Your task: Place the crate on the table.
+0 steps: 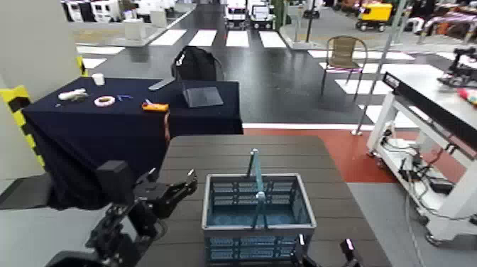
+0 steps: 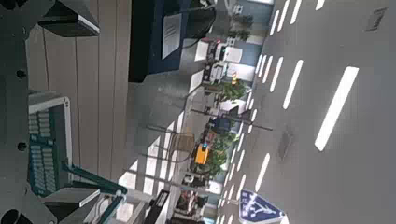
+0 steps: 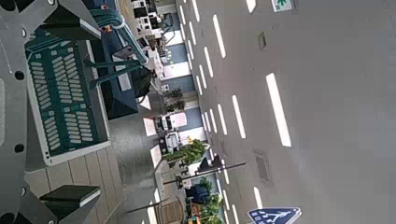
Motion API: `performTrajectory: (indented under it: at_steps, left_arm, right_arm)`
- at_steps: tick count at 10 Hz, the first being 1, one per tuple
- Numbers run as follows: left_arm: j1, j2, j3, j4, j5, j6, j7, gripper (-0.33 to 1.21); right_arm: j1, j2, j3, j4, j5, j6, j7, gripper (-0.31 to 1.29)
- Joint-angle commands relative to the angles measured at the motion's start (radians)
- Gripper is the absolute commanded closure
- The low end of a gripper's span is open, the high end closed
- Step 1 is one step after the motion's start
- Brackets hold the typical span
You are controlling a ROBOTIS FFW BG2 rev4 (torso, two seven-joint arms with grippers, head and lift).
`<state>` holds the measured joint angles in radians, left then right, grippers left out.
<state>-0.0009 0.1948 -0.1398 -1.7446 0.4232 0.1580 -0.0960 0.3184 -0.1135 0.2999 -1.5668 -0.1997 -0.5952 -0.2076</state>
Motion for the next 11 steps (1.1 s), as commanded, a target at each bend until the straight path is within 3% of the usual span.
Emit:
performTrajectory:
  at_steps: [1,6,11]
  left_arm:
    - [0.09,0.002,-0.017,-0.007,-0.049,-0.144,0.053,0.1]
    - [0.245,0.002,-0.047,0.008,-0.192,-0.384,0.226,0.1]
    - [0.328,-0.001,-0.04,-0.001,-0.319,-0.477,0.311,0.1]
  right_arm:
    - [0.002,0.0,-0.004,-0.002,0.005,0.0,0.0,0.13]
    - [0.01,0.003,-0.015,-0.016,0.023,0.015,-0.001,0.13]
    - [0.021,0.006,-0.024,-0.036,0.043,0.041,-0.004,0.13]
